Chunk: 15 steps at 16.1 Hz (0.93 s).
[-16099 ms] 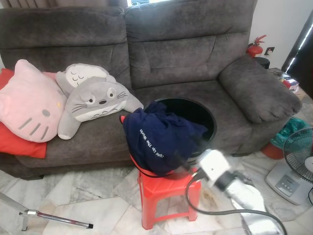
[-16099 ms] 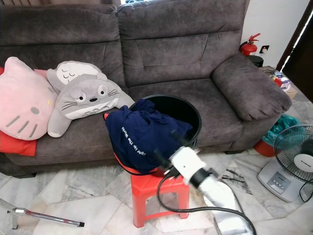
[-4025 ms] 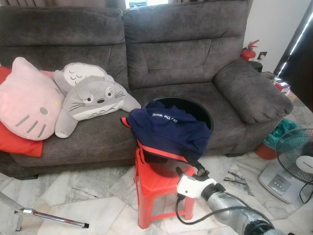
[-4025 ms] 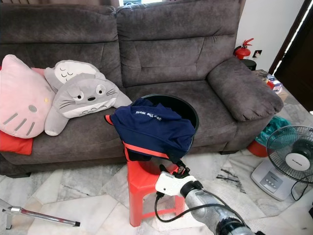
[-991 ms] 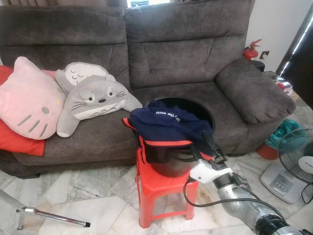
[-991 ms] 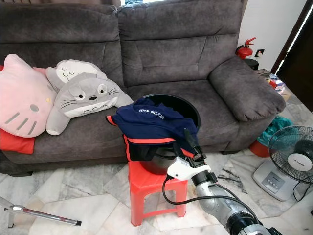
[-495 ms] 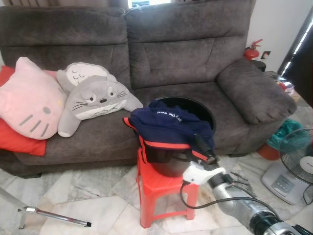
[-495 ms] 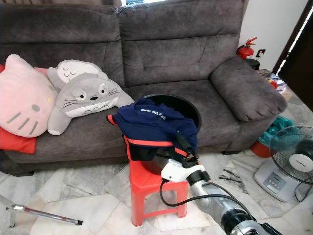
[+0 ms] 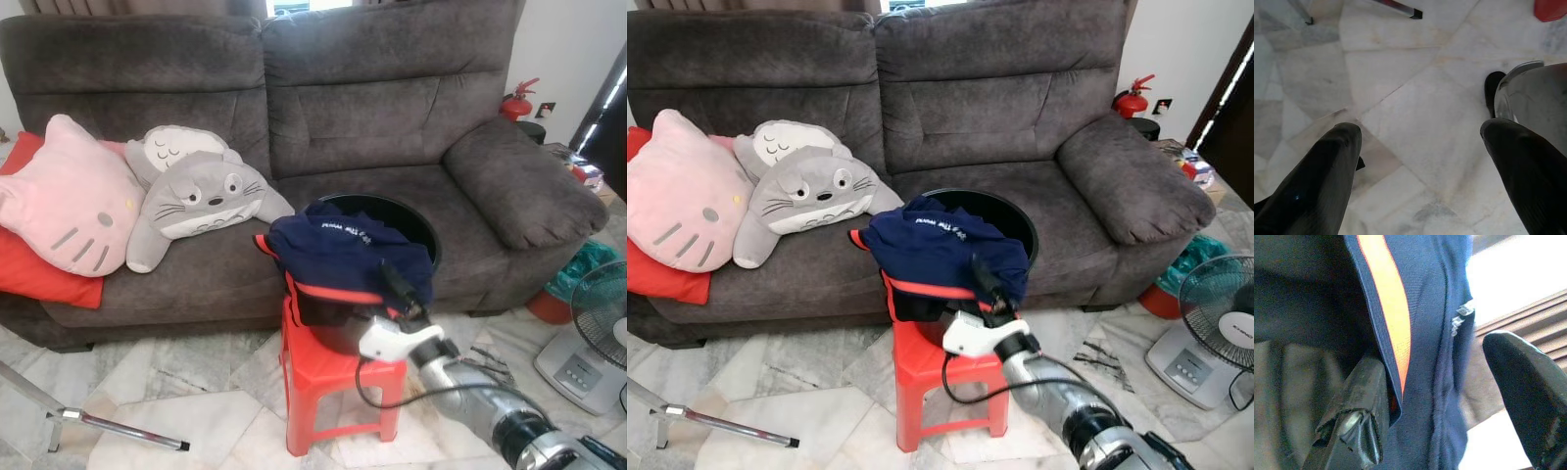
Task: Hang hanger
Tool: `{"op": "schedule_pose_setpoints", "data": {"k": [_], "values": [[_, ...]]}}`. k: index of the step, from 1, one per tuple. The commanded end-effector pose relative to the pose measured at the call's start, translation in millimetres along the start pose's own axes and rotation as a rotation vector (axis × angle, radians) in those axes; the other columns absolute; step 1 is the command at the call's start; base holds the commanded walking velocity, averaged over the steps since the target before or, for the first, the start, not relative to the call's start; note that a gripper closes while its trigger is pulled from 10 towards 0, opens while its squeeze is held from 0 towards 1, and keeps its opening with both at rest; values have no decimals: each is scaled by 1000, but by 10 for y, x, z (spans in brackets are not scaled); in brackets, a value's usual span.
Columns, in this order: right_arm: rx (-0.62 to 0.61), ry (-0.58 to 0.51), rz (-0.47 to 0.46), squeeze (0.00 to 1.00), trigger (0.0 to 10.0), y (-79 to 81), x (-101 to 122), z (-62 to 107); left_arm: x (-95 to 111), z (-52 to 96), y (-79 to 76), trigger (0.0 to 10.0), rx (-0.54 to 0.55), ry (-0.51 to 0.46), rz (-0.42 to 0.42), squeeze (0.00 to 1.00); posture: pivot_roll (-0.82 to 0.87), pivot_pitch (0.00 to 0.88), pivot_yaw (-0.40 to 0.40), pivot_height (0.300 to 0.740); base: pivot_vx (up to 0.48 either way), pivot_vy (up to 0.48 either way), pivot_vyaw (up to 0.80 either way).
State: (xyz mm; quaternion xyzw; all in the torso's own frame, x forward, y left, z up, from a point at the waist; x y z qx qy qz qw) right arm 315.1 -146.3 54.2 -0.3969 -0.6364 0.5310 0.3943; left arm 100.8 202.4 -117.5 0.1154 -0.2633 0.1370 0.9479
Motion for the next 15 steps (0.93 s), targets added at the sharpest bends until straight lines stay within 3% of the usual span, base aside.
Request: {"op": "schedule_pose_setpoints", "data": {"k": [1,4,10,15], "values": [[-42,-5,15,0,10000,-58,-12,-14,-177,66,-160,10000,-102,60,-21,0,-162,0,7,740,0,0,0],[-56,2,11,0,10000,-40,-22,51,-234,51,222,10000,-69,98,-19,0,-162,0,6,740,0,0,0],[-25,34,-10,0,10000,74,-42,216,-254,54,319,10000,-66,116,-23,0,-168,0,8,740,0,0,0],[-45,54,0,0,10000,-8,-102,137,-280,65,286,10000,-72,119,-20,0,-168,0,7,740,0,0,0]]}}
Point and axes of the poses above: a point about 5 cm out from each wrist's last joint towards the gripper, its own z axis pointing back from the gripper into the wrist, its own x axis along the axis of the wrist's last joint, y = z × x, the point moved 1 cm from there along -z, pointing out of the wrist towards the gripper, and after that the axes turned 14 degrees about z, right-handed, at the moved point
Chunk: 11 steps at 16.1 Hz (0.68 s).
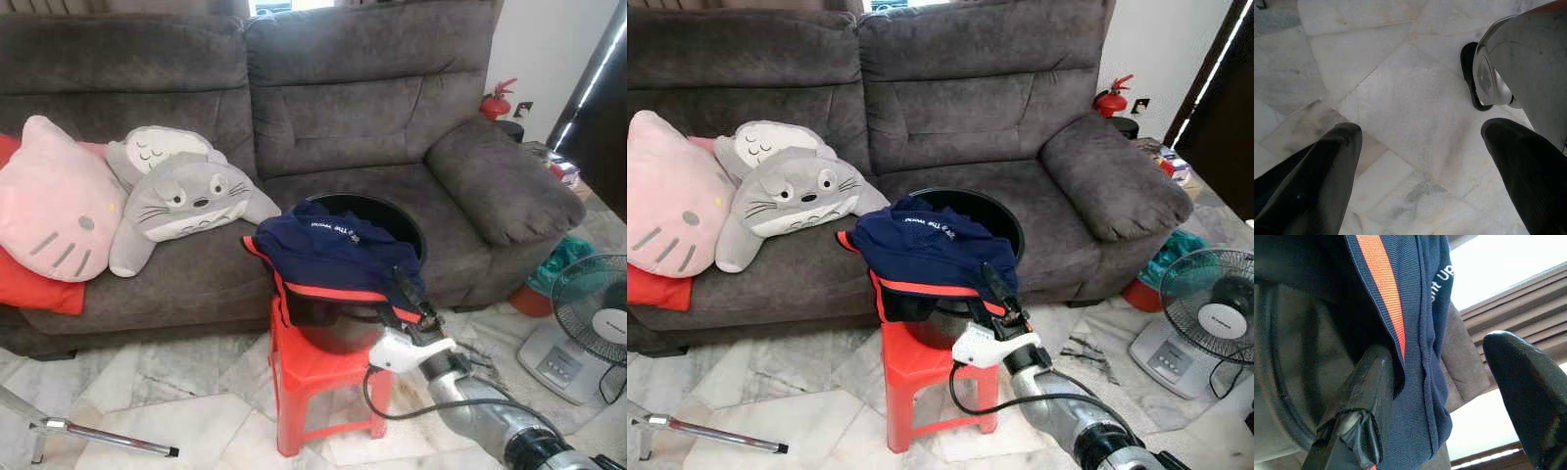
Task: Hang hanger
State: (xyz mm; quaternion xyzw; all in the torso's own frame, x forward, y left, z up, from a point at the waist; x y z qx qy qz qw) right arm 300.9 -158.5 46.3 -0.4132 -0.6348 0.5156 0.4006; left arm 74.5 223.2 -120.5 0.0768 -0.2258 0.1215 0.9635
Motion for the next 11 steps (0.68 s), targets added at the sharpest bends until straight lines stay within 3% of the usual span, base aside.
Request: {"op": "schedule_pose_setpoints", "data": {"k": [1,4,6,11], "values": [[-19,16,-3,0,10000,-59,-33,-51,-91,20,8,10000,2,33,4,0,-168,0,7,740,0,0,0],[-24,59,-14,0,10000,-83,-69,-120,-83,15,-33,10000,-5,34,-1,0,-168,0,7,740,0,0,0],[43,56,-28,0,10000,-40,19,-240,-54,5,-51,10000,-7,29,1,0,-166,0,9,740,0,0,0],[105,57,-62,0,10000,22,64,-255,-40,-1,-159,10000,-17,21,-2,0,-166,0,8,740,0,0,0]]}}
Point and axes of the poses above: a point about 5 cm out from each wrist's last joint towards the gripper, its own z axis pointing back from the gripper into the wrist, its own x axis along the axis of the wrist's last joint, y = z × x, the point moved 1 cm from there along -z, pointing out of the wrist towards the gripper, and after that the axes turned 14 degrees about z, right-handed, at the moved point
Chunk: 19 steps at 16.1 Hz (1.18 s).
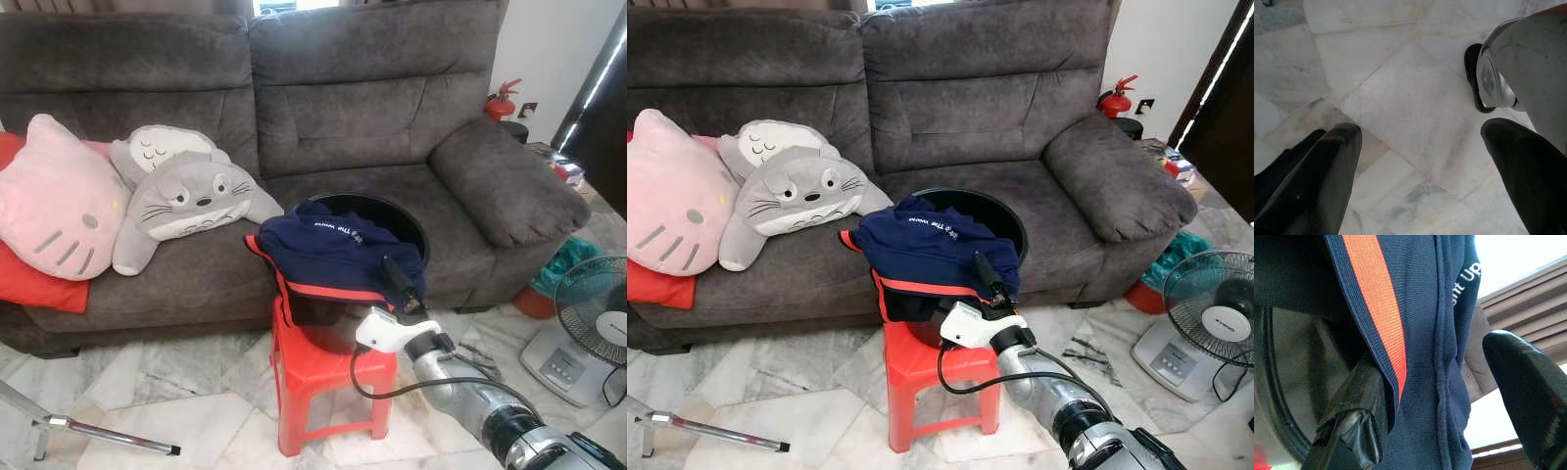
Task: Hang hanger
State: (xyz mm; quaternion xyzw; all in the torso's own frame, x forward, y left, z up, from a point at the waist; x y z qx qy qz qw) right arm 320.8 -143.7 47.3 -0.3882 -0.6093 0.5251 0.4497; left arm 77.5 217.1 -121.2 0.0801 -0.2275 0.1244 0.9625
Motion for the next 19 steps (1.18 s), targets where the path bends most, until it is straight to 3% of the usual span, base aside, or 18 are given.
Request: {"op": "schedule_pose_setpoints", "data": {"k": [1,4,8,9,10,12,13,19], "values": [[8,10,-8,0,10000,-5,-11,-18,-62,10,-106,10000,-26,26,-7,0,-166,0,8,740,0,0,0],[-46,52,6,0,10000,-72,-91,-26,-95,22,-133,10000,-28,28,-10,0,-166,0,9,740,0,0,0],[-65,70,6,0,10000,-94,-125,-26,-112,31,1,10000,-13,29,-9,0,-165,0,9,740,0,0,0],[-70,67,5,0,7961,-99,-122,-27,-106,30,30,10000,-10,29,-9,0,-165,0,9,740,0,0,0],[-77,65,4,0,6980,-106,-119,-28,-106,31,52,10000,-7,29,-8,0,-165,0,9,740,0,0,0],[-77,66,4,0,6980,-106,-119,-28,-106,31,51,10000,-7,29,-8,0,-165,0,9,740,0,0,0],[-83,60,2,0,0,-110,-108,-31,-76,18,51,10000,-6,31,-7,0,-162,0,8,740,0,0,0],[-93,129,-13,0,0,-131,-203,-27,2,-9,32,10000,-10,28,-7,0,-160,0,7,740,0,0,0]]}}
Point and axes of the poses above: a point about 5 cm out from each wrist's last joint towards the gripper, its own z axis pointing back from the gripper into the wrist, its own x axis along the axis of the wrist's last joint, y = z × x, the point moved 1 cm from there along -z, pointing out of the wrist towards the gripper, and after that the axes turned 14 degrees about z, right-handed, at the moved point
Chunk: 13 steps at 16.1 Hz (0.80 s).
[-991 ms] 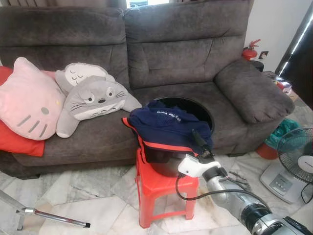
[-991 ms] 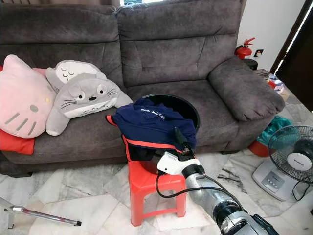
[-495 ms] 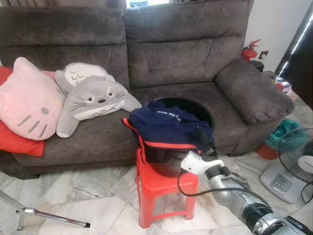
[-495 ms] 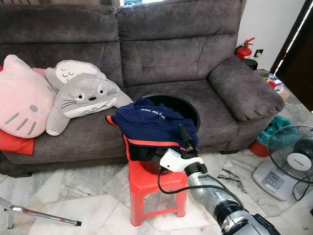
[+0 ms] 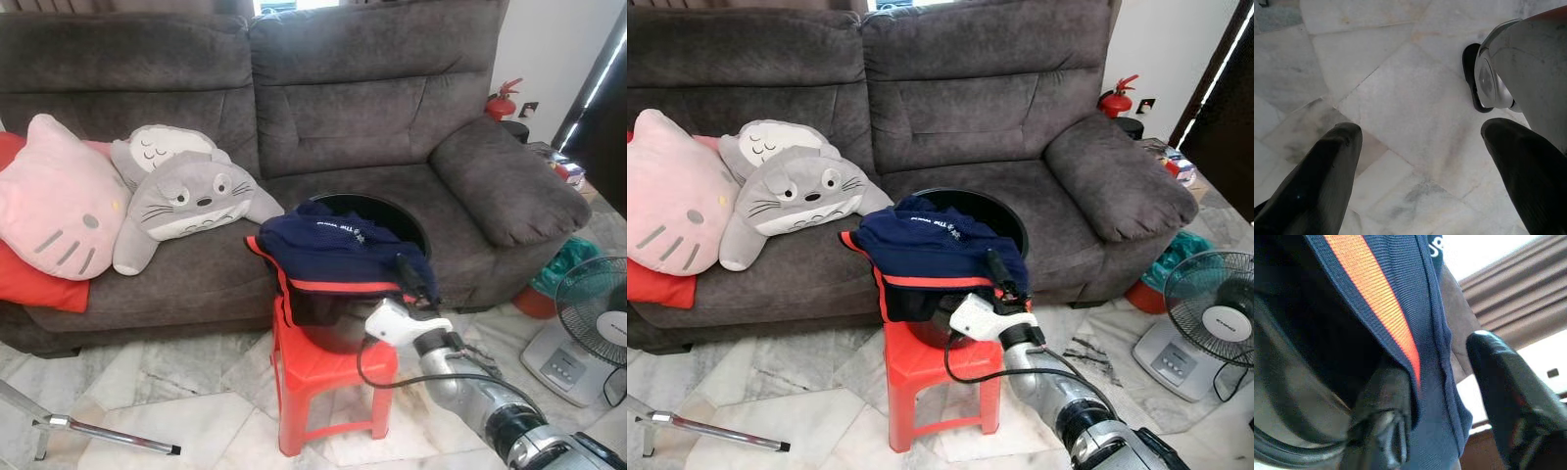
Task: Hang hanger
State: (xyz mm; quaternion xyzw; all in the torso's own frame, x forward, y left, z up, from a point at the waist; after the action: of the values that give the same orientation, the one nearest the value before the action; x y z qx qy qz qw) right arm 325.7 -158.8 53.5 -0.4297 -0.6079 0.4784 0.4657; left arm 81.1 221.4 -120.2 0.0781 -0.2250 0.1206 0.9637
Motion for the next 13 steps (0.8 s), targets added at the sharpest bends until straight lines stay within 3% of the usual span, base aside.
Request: {"op": "schedule_pose_setpoints", "data": {"k": [1,5,13], "values": [[-3,45,-7,0,0,-40,-71,-32,-38,4,-38,10000,-9,20,-1,0,-160,0,5,740,0,0,0],[13,111,-48,0,0,-22,-141,-20,-42,3,-55,10000,-10,25,-2,0,-159,0,6,740,0,0,0],[15,93,-65,0,0,-27,-109,-32,-33,1,-51,10000,-4,20,-5,0,-159,0,7,740,0,0,0]]}}
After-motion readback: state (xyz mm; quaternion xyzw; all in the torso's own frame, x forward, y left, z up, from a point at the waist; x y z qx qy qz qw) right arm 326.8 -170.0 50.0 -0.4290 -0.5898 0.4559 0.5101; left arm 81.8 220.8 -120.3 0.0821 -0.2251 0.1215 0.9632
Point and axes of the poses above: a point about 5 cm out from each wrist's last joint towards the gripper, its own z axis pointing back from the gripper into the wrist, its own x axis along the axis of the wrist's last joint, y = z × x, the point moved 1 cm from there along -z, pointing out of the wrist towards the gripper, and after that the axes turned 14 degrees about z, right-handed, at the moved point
